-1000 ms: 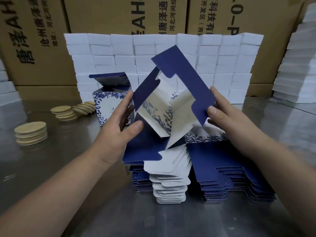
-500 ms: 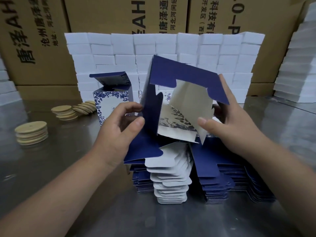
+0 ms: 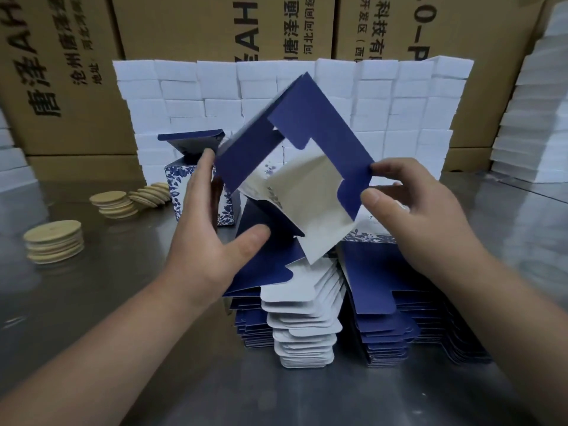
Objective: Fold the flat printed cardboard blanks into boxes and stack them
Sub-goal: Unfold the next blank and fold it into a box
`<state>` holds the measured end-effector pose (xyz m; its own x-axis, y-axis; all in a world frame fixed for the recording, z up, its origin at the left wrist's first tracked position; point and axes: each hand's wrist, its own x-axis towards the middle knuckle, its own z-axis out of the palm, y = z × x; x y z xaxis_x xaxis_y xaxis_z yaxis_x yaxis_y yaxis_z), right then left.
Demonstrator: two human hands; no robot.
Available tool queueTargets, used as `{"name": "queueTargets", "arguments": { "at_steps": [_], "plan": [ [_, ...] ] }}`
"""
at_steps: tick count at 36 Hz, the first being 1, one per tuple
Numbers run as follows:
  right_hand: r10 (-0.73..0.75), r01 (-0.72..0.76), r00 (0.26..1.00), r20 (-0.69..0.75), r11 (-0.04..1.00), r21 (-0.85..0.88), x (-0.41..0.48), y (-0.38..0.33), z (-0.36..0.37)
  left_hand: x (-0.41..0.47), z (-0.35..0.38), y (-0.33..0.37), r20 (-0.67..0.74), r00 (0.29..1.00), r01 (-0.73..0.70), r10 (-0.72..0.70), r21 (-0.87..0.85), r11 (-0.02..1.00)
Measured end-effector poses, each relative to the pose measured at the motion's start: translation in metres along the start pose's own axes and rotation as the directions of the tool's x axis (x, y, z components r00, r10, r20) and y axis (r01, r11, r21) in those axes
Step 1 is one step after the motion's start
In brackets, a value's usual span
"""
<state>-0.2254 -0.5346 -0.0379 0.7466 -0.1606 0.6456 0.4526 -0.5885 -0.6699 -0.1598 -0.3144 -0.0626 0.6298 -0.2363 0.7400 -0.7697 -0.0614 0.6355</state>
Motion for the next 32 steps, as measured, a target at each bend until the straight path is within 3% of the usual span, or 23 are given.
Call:
{"name": "queueTargets", "arguments": {
  "at_steps": [4,8,12,18,26,32],
  "plan": [
    [0.007,-0.006,1.0,0.014,0.999,-0.043,0.0,0.0,0.002,-0.001,-0.001,0.008,0.046,0.997,-0.063,0.058,0.108,0.992],
    [0.01,-0.005,0.996,0.093,0.999,-0.051,-0.001,0.003,0.004,-0.005,-0.001,0.015,0.074,0.984,-0.178,0.162,0.34,0.923],
    [-0.006,0.016,0.987,0.163,0.998,-0.062,-0.003,0.002,0.004,-0.005,0.0,0.022,0.115,0.979,-0.199,0.169,0.358,0.912],
    [-0.025,0.036,0.991,0.129,0.996,-0.083,-0.003,0.001,0.001,-0.006,-0.001,0.027,0.195,0.974,-0.178,0.116,0.341,0.923],
    [-0.026,0.026,1.0,-0.007,0.998,-0.059,-0.001,-0.001,0.003,-0.005,0.0,0.02,0.096,0.98,-0.2,0.176,0.406,0.891],
    [-0.02,0.038,0.996,-0.082,0.974,0.225,0.0,-0.004,0.002,-0.004,-0.002,0.022,0.126,0.929,-0.369,0.348,0.4,0.839]
  ]
}}
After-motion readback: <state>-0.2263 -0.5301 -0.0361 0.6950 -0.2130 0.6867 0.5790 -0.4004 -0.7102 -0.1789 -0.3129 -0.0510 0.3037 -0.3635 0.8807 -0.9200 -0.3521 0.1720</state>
